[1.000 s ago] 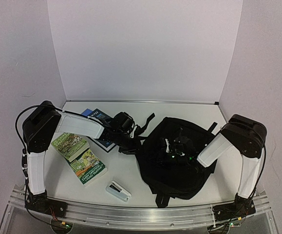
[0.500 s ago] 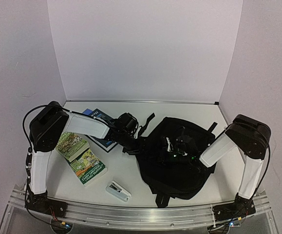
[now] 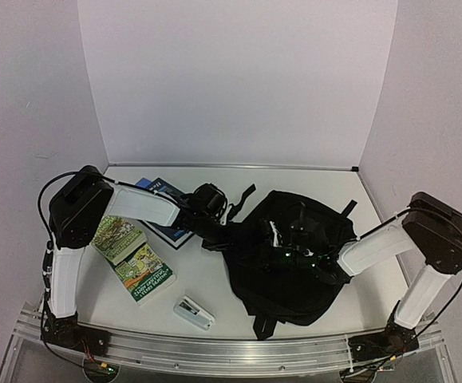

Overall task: Pack the student bag
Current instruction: Unzip the student bag at the center of the board.

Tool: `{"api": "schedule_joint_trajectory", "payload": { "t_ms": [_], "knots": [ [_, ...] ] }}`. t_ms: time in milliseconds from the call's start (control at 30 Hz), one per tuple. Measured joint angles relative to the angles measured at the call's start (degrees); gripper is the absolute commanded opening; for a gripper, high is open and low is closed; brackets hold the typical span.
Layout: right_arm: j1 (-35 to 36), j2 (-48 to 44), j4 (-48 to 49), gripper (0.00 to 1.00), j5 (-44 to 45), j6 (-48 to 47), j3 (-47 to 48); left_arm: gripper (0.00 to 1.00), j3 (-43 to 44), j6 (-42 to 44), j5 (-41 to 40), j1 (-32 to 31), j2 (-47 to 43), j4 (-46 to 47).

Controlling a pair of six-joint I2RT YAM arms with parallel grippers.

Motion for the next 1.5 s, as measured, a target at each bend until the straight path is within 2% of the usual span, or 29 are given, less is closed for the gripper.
{"api": "schedule_joint_trajectory", "payload": {
  "t_ms": [233,500,567,667,733,767,867,1033,1200,1267,1300,1333,1400,1433,1500],
  "knots": [
    [4.3,-5.1,-6.5,0.0,2.6,0.3,-1.0,0.0,1.0,0.2,0.8,2.1,0.7,1.0],
    [7.2,-8.3,-10.8,0.0,6.8,1.0,-1.7,0.02,10.2,4.5,3.3,4.6,6.3,-0.2],
    [7.5,-8.5,-11.5,0.0,8.3,1.3,-1.7,0.11,12.5,5.8,3.8,4.9,7.6,-0.8],
    [7.7,-8.9,-12.6,0.0,10.8,1.6,-1.7,0.4,14.8,7.1,4.0,5.0,9.2,-1.0],
    [8.1,-9.2,-13.8,0.0,11.7,1.7,-1.5,0.63,15.6,7.9,3.6,5.2,9.3,-0.8],
    [8.3,-9.2,-14.2,0.0,12.2,1.7,-1.3,0.7,15.7,8.3,3.3,5.4,9.2,-0.8],
    [8.9,-9.2,-16.1,0.0,14.1,1.5,0.0,0.8,14.3,7.4,2.0,5.9,7.6,-0.4],
    [8.9,-9.2,-17.2,0.0,16.7,1.0,2.1,0.83,4.8,4.9,-0.6,5.5,0.3,-1.6],
    [8.9,-9.2,-18.2,0.0,17.8,0.1,3.9,0.83,-3.4,0.1,-2.1,1.0,-6.8,-3.5],
    [8.9,-9.0,-18.4,0.0,17.9,-0.2,4.5,0.8,-5.1,-1.5,-1.9,-0.6,-8.3,-3.4],
    [8.9,-8.8,-18.5,0.0,17.9,-0.3,4.7,0.7,-5.8,-2.2,-1.7,-1.5,-8.9,-3.4],
    [8.9,-8.4,-18.5,0.0,17.9,-0.5,5.0,0.55,-6.3,-3.2,-1.4,-2.4,-9.3,-3.4],
    [8.9,-8.0,-18.6,0.0,17.9,-0.7,5.2,0.36,-6.4,-4.9,-1.4,-3.0,-9.3,-3.4],
    [8.9,-7.8,-18.6,0.0,17.9,-0.7,5.3,0.21,-6.5,-5.2,-1.3,-3.1,-9.3,-3.4],
    [8.9,-7.5,-18.6,0.0,17.8,-1.0,5.4,0.13,-6.5,-6.5,-1.3,-3.0,-9.3,-3.0]
  ]
}}
